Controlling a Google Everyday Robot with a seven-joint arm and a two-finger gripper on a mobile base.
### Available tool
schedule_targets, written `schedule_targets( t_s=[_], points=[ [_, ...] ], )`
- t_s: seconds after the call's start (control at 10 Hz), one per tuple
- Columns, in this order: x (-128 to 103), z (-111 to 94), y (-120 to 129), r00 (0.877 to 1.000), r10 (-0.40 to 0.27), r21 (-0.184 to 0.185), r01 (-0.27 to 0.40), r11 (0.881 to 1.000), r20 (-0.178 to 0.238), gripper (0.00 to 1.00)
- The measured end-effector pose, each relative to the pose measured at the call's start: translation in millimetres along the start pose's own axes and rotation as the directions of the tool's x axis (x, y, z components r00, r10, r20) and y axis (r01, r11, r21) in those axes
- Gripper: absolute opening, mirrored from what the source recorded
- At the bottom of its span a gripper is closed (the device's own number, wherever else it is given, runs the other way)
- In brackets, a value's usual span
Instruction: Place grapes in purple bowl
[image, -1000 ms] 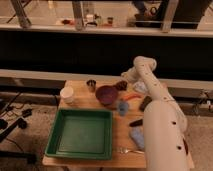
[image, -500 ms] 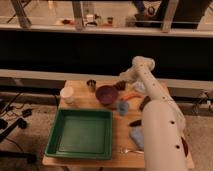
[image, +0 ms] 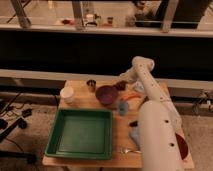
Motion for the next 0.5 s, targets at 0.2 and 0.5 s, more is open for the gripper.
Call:
schedule_targets(
  t_s=[0.2, 0.5],
  points=[
    [5.3, 4.2, 2.1, 1.0, 0.008, -0.015, -0.008, 1.0, 0.008, 0.6],
    [7.9, 5.9, 1.8, 1.0, 0.014, -0.025, -0.013, 1.0, 0.025, 0.3]
  ],
)
